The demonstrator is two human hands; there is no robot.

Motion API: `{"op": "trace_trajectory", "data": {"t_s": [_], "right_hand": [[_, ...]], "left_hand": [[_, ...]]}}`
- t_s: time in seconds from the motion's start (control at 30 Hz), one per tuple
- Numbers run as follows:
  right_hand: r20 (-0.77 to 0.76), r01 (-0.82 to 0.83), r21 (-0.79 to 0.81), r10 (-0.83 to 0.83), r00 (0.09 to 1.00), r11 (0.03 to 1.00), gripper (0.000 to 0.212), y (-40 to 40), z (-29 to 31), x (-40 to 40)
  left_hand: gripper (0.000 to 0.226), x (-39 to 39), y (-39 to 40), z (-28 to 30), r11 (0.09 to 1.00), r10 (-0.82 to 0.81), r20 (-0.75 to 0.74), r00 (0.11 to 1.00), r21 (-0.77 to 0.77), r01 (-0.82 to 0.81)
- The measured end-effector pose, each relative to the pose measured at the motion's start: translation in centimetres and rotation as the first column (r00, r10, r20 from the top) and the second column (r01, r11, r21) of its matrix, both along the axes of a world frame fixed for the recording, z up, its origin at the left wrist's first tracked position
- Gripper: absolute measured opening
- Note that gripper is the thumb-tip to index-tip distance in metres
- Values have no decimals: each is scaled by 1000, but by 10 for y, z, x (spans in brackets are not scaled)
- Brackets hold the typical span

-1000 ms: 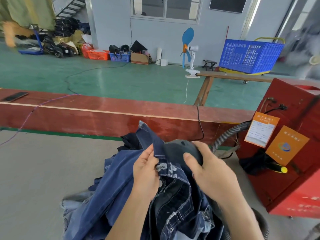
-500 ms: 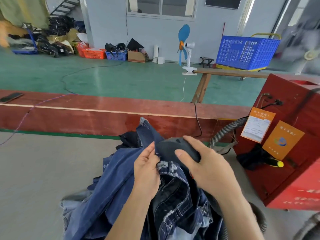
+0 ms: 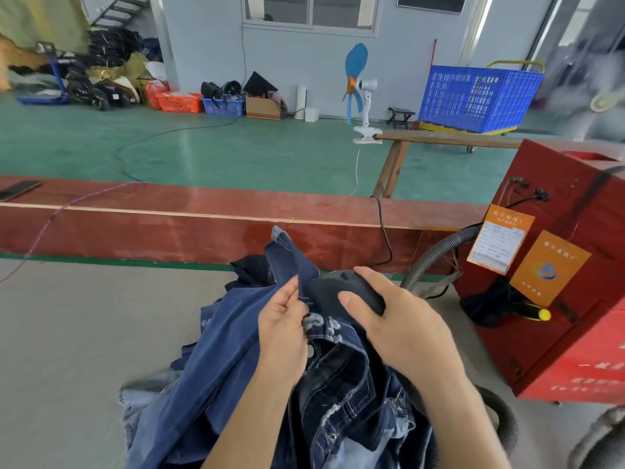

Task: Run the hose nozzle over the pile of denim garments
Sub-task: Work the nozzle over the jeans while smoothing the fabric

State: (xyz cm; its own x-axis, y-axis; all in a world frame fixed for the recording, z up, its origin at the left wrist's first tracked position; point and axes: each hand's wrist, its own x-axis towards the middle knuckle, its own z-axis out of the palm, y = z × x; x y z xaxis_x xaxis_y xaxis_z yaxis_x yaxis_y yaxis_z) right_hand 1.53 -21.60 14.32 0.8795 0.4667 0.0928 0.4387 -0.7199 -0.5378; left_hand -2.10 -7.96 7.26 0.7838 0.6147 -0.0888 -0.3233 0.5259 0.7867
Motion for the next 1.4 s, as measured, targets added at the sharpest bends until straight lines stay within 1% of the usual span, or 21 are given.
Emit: {"op": "trace_trajectory", "data": {"t_s": [0.07,0.13,0.2,0.27,0.3,0.37,0.43,0.47,0.57,0.63,0.7,0.73,0.8,0.9,0.93,1.0,1.07,1.13,1.2,1.3,1.4], "right_hand": [[48,37,-14,-36,998,999,54,9,-4,-2],[45,97,76,-101,994,992,55,9,-3,-2],[-3,128,190,-130,991,973,55,1,-1,4],[-74,126,244,-111,991,962,55,-10,2,10],[-87,102,230,-84,993,968,55,-13,3,11],[-87,22,137,-11,996,990,54,-12,4,7],[-53,-28,40,30,998,999,53,-4,1,1],[-20,-21,22,21,1000,1000,54,1,-1,0],[27,76,103,-79,997,992,55,4,-1,1],[-20,133,221,-132,991,966,54,-3,1,7],[-92,131,284,-109,990,950,54,-13,3,12],[-105,104,271,-78,991,957,54,-15,4,12],[-108,28,182,-8,994,983,53,-14,4,8],[-28,-24,27,24,999,999,54,2,-2,1],[-2,-1,29,1,1000,1000,54,7,-3,0],[-1,57,105,-58,998,993,55,8,-2,1],[-45,106,205,-99,994,973,55,1,-1,5],[-98,117,270,-93,991,956,56,-8,0,12],[-119,57,244,-28,993,968,55,-11,2,11],[-149,-19,169,44,988,985,54,-4,-2,5],[-94,101,207,-83,992,973,53,-3,-1,6]], "left_hand": [[29,-2,-2,0,1000,-26,-3,1000,18,26],[29,-3,-1,1,999,-44,8,999,6,44],[31,-3,3,2,999,-40,14,999,-12,41],[32,-2,7,3,1000,-17,9,1000,-15,17],[32,-2,8,2,1000,-10,11,1000,-11,10],[31,-1,7,1,1000,-18,12,1000,13,18],[30,-1,4,-1,999,-31,-6,1000,43,31],[31,-2,3,-1,998,-45,-12,999,44,46],[33,-4,3,1,995,-100,29,995,0,100],[31,-4,6,1,996,-87,42,995,-24,88],[31,-3,10,0,998,-60,29,998,-26,61],[31,-2,11,0,998,-54,29,998,-22,54],[31,-1,10,-1,998,-58,41,997,-8,59],[29,-2,7,-1,996,-89,30,996,30,88],[29,-3,7,-1,994,-105,31,994,34,104],[29,-5,8,0,994,-112,37,993,17,112],[31,-5,14,0,997,-71,22,997,-16,71],[36,-4,19,-2,997,-32,-7,999,-69,31],[38,-2,21,-4,993,-26,-25,999,-116,22],[38,-2,20,-4,993,-28,-31,999,-114,24],[39,-5,23,-5,991,52,-3,999,-126,-51]]}}
